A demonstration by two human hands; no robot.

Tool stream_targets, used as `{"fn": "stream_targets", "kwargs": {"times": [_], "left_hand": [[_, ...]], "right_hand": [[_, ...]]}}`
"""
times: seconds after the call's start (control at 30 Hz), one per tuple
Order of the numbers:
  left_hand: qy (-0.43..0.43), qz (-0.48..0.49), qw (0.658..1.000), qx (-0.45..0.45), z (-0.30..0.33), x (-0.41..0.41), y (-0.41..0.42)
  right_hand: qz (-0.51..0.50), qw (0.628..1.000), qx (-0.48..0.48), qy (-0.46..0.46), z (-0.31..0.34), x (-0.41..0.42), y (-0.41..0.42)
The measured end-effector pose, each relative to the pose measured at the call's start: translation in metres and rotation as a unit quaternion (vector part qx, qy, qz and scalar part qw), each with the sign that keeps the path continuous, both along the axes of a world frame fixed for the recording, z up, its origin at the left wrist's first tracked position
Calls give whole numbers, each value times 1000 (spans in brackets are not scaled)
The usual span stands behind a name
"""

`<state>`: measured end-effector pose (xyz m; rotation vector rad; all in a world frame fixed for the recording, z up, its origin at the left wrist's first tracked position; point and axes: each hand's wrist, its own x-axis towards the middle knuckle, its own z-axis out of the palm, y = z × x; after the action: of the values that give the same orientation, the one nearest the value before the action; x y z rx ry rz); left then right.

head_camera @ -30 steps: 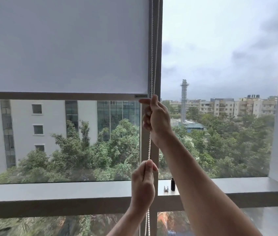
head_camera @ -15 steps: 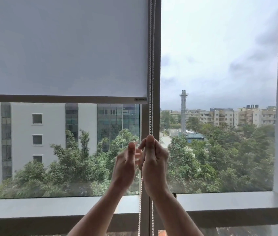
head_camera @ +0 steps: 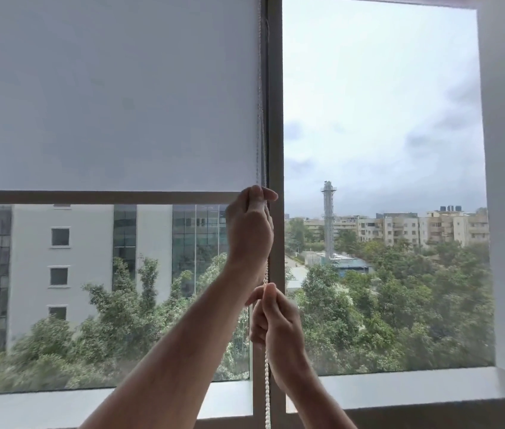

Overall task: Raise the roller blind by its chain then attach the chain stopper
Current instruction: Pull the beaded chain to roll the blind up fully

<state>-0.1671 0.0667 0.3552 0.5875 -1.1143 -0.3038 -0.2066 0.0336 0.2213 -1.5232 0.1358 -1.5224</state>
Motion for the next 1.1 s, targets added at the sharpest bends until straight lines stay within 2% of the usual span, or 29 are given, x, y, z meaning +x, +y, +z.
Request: {"fn": "stream_targets", "kwargs": {"times": [0.07, 0.17, 0.33, 0.5, 0.63, 0.73, 0.87, 0.97, 1.03, 1.1], "left_hand": [[-4, 25, 999, -20, -1, 3, 2], [-15, 59, 998, -29, -2, 2, 4], [-41, 76, 996, -21, -33, -8, 4], [-37, 80, 996, -4, -66, -1, -5], [-44, 76, 996, 5, -88, -3, 0], [-41, 78, 996, 8, -111, -2, -1], [-66, 63, 995, 34, -127, 13, -8], [-107, 16, 992, 61, -127, 26, -10], [-149, 58, 984, 74, -117, 32, -10], [-130, 108, 981, 99, -98, 38, -12]], "right_hand": [[21, 999, 8, 30, 12, -10, -9], [-36, 997, 29, 60, 41, -21, -24], [-99, 992, -28, 69, 109, -27, -21], [-10, 999, -39, 23, 168, -20, -5], [75, 997, 12, 5, 205, -9, 12], [3, 998, 49, -30, 206, 4, 16], [-142, 988, -28, -62, 177, 16, 10], [-186, 977, -75, -73, 166, 15, 10], [-201, 970, -101, -92, 158, 15, 9], [-221, 962, -123, -102, 149, 17, 8]]}}
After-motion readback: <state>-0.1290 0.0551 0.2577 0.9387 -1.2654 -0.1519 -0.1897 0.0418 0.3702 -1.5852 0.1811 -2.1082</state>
